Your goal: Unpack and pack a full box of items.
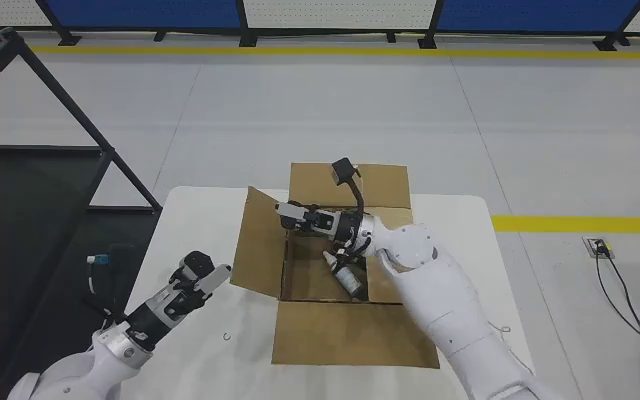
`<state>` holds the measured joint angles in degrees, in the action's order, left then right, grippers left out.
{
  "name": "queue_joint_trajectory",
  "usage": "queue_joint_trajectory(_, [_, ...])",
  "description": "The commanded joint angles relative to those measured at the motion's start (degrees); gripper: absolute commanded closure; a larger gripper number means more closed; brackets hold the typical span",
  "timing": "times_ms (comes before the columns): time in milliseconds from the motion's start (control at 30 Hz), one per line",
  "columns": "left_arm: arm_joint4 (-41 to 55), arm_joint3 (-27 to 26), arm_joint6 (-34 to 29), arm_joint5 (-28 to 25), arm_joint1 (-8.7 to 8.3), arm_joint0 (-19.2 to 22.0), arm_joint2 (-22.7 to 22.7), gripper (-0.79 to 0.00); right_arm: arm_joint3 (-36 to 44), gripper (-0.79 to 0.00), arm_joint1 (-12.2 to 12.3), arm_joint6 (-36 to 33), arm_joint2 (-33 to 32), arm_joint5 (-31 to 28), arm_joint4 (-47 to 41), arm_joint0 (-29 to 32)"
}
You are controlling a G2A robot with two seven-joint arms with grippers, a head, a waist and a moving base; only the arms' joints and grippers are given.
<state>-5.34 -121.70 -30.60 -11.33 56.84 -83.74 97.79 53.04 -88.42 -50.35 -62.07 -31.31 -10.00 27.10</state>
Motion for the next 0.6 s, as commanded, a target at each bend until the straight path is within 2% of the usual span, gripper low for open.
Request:
queue_joint_trajectory(0, [1.9, -0.7, -2.4, -0.2, -0.09, 1.4, -0.5, -0.785, 7.4, -0.785, 1.6, -1.0, -3.8, 1.3, 1.1, 4.5])
queue_joint_trajectory(133, [3.8, -1.3, -7.1, 1.1, -0.27, 5.7, -2.7, -0.785, 22.3, -0.785, 4.4, -3.0, -11.6, 4.6, 4.1, 14.1])
queue_joint_trajectory(233, [3.2, -0.7, -9.8, 3.2, -0.28, 10.5, -6.6, -0.785, 32.8, -0.785, 5.9, -3.5, -16.8, 7.0, 6.1, 21.3])
queue_joint_trajectory(367, [4.4, 3.0, -13.1, 6.8, 0.2, 18.7, -14.8, -0.785, 42.9, -0.785, 7.4, -4.1, -22.5, 9.2, 7.8, 29.2])
queue_joint_trajectory(567, [6.0, 12.4, -15.3, 11.1, 2.15, 32.4, -28.9, -0.785, 50.9, -0.785, 9.0, -4.2, -30.2, 9.9, 7.7, 38.5])
